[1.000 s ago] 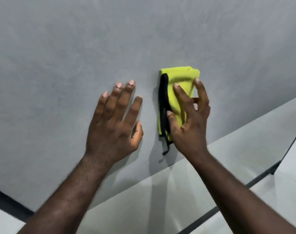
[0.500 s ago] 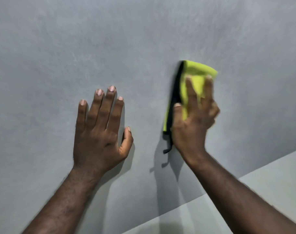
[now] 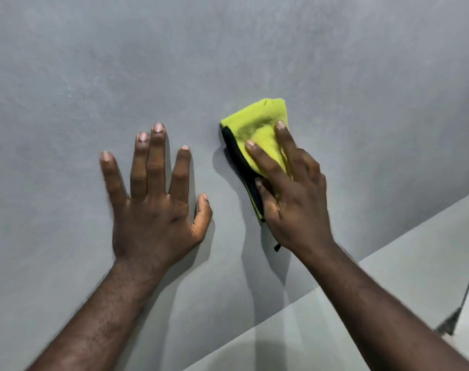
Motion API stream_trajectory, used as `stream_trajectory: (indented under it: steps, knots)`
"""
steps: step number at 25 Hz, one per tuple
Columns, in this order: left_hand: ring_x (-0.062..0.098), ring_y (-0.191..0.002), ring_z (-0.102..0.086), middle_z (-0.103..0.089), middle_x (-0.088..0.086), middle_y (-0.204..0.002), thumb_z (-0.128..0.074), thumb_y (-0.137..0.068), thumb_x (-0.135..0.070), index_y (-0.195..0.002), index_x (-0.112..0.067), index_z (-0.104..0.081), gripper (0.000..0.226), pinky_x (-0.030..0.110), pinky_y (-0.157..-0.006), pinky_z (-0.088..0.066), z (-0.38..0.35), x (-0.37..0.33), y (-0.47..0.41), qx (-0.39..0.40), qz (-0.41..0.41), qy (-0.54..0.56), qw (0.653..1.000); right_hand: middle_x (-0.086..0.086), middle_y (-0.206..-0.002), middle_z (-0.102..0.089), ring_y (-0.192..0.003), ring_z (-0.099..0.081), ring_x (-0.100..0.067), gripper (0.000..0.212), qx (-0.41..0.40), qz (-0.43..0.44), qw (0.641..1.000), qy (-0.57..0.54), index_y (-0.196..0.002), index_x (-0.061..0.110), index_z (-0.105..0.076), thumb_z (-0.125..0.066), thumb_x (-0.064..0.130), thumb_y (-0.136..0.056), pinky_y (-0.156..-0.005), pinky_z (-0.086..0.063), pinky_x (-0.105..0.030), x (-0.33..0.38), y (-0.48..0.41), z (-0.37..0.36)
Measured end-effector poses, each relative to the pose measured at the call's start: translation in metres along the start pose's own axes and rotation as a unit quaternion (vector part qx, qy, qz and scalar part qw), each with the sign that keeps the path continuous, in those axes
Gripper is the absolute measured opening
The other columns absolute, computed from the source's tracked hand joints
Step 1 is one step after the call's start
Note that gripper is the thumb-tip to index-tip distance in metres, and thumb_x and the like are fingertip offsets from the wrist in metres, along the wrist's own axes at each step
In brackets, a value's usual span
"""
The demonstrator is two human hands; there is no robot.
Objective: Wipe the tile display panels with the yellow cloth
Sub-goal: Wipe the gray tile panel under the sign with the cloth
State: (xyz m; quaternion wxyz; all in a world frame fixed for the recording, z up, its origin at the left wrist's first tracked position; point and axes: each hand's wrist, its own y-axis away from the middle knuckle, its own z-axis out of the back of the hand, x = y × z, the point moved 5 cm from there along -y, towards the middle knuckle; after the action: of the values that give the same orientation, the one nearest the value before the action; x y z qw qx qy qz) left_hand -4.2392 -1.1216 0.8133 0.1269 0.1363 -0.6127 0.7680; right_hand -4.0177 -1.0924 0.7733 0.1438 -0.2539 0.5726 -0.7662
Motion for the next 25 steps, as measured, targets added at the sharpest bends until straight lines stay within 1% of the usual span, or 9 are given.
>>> stream_trajectory:
  steps: [2, 4, 8, 9, 12, 16, 20, 23, 25]
  knots:
    - [0.047, -0.162, -0.022, -0.022, 0.028, -0.175, -0.054, -0.102, -0.041, -0.164, -0.003, -0.04, 0.074, 0.067, -0.132, -0.011, -0.003, -0.008, -0.003, 0.0, -0.006, 0.01, 1.0, -0.002, -0.176, -0.018, -0.156, -0.03, -0.023, 0.061, -0.048, -0.191, 0.98, -0.039, -0.161, 0.036, -0.043, -0.057, 0.026, -0.102, -0.123, -0.027, -0.045, -0.042, 0.019, -0.003]
    - [0.044, -0.163, -0.022, -0.024, 0.023, -0.176, -0.055, -0.102, -0.041, -0.163, -0.002, -0.04, 0.073, 0.064, -0.133, -0.012, -0.009, -0.028, -0.003, 0.01, -0.036, 0.033, 0.999, -0.011, -0.176, -0.015, -0.159, -0.025, -0.022, 0.064, -0.078, -0.394, 0.912, -0.085, -0.164, 0.035, -0.035, -0.05, 0.033, -0.102, -0.127, -0.016, -0.043, -0.067, 0.055, -0.005]
    - [0.044, -0.162, -0.025, -0.026, 0.019, -0.176, -0.05, -0.105, -0.038, -0.165, 0.0, -0.037, 0.072, 0.067, -0.13, -0.022, -0.026, -0.071, 0.013, 0.036, -0.131, 0.012, 0.991, -0.003, -0.174, -0.017, -0.148, -0.034, -0.016, 0.063, -0.004, -0.264, 0.96, -0.089, -0.16, 0.038, -0.043, -0.067, 0.026, -0.103, -0.122, -0.025, -0.026, -0.039, 0.124, -0.012]
    - [0.043, -0.162, -0.028, -0.028, 0.02, -0.176, -0.05, -0.106, -0.036, -0.165, 0.001, -0.037, 0.072, 0.065, -0.13, -0.026, -0.029, -0.075, 0.02, 0.038, -0.15, 0.012, 0.988, -0.004, -0.171, -0.024, -0.15, -0.032, -0.016, 0.064, -0.015, -0.321, 0.942, -0.101, -0.16, 0.036, -0.043, -0.069, 0.026, -0.102, -0.124, -0.029, -0.031, -0.046, 0.148, -0.015]
    - [0.039, -0.158, -0.038, -0.033, 0.021, -0.173, -0.055, -0.103, -0.036, -0.164, 0.003, -0.04, 0.073, 0.06, -0.126, -0.037, -0.035, -0.095, 0.05, 0.048, -0.282, 0.016, 0.958, -0.007, -0.162, -0.038, -0.151, -0.029, -0.023, 0.068, -0.006, -0.589, 0.793, -0.156, -0.162, 0.032, -0.033, -0.066, 0.024, -0.103, -0.123, -0.034, -0.049, -0.07, 0.221, -0.031]
    - [0.034, -0.158, -0.04, -0.037, 0.02, -0.172, -0.054, -0.103, -0.035, -0.162, 0.002, -0.043, 0.071, 0.053, -0.126, -0.04, -0.042, -0.112, 0.064, 0.059, -0.349, 0.004, 0.935, 0.006, -0.159, -0.034, -0.147, -0.035, -0.02, 0.082, -0.015, -0.501, 0.846, -0.183, -0.159, 0.037, -0.029, -0.078, 0.022, -0.095, -0.114, -0.04, -0.037, -0.071, 0.233, -0.031]
    - [0.033, -0.153, -0.047, -0.045, 0.018, -0.167, -0.061, -0.1, -0.036, -0.16, 0.002, -0.048, 0.072, 0.056, -0.121, -0.045, -0.038, -0.114, 0.065, 0.038, -0.328, 0.001, 0.944, -0.007, -0.157, -0.039, -0.141, -0.046, -0.029, 0.084, 0.015, -0.728, 0.653, -0.208, -0.159, 0.048, -0.021, -0.072, 0.025, -0.096, -0.112, -0.045, -0.046, -0.097, 0.293, -0.048]
    - [0.031, -0.151, -0.05, -0.049, 0.016, -0.165, -0.065, -0.098, -0.039, -0.159, -0.001, -0.051, 0.073, 0.052, -0.12, -0.048, -0.037, -0.116, 0.064, 0.034, -0.331, -0.009, 0.943, -0.002, -0.154, -0.038, -0.143, -0.038, -0.023, 0.089, 0.013, -0.634, 0.738, -0.23, -0.157, 0.042, -0.025, -0.078, 0.022, -0.088, -0.116, -0.038, -0.043, -0.085, 0.281, -0.042]
    - [0.031, -0.151, -0.051, -0.049, 0.015, -0.165, -0.067, -0.097, -0.04, -0.159, -0.002, -0.052, 0.073, 0.052, -0.119, -0.047, -0.038, -0.117, 0.064, 0.042, -0.328, -0.007, 0.944, -0.002, -0.152, -0.039, -0.141, -0.039, -0.023, 0.087, -0.021, -0.638, 0.739, -0.216, -0.154, 0.045, -0.028, -0.076, 0.028, -0.083, -0.116, -0.038, -0.044, -0.1, 0.277, -0.043]
